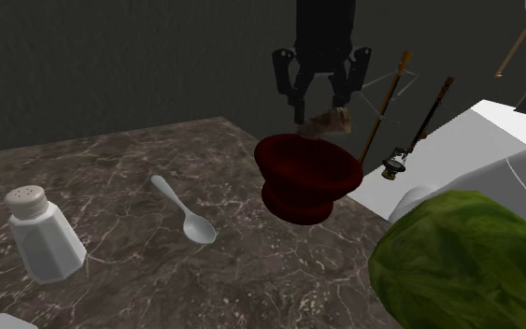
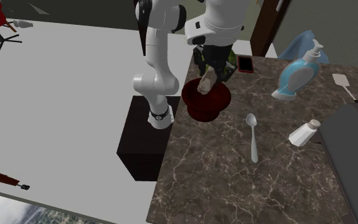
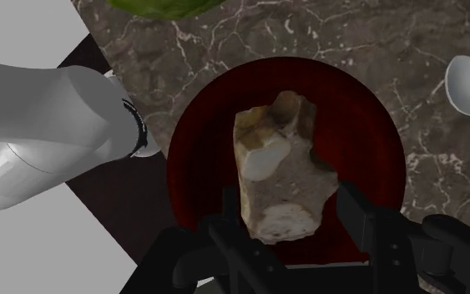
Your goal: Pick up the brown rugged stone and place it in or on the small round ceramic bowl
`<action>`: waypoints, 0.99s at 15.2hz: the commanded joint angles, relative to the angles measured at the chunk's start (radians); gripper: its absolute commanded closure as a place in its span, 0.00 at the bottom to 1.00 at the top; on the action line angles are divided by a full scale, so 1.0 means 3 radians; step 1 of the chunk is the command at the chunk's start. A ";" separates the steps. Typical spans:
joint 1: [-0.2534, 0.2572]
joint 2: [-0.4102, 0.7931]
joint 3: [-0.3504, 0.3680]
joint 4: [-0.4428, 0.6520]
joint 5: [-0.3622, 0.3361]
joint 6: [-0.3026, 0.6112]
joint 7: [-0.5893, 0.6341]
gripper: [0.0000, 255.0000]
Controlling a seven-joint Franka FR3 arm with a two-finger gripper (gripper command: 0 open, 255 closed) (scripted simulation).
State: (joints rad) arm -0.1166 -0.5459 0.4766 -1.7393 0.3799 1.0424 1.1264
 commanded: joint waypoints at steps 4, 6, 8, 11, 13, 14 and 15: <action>0.0022 -0.0135 0.0003 -0.0328 0.0019 0.0193 -0.0075 1.00; 0.0031 -0.0186 0.0009 -0.0457 0.0029 0.0272 -0.0102 1.00; 0.0040 -0.0233 0.0015 -0.0583 0.0039 0.0350 -0.0128 1.00; 0.0043 -0.0249 0.0018 -0.0627 0.0042 0.0378 -0.0137 1.00; 0.0043 -0.0249 0.0018 -0.0627 0.0042 0.0378 -0.0137 1.00; 0.0043 -0.0249 0.0018 -0.0627 0.0042 0.0378 -0.0137 1.00; 0.0043 -0.0249 0.0018 -0.0627 0.0042 0.0378 -0.0137 1.00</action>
State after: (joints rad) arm -0.1036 -0.6207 0.4821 -1.9274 0.3926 1.1556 1.0852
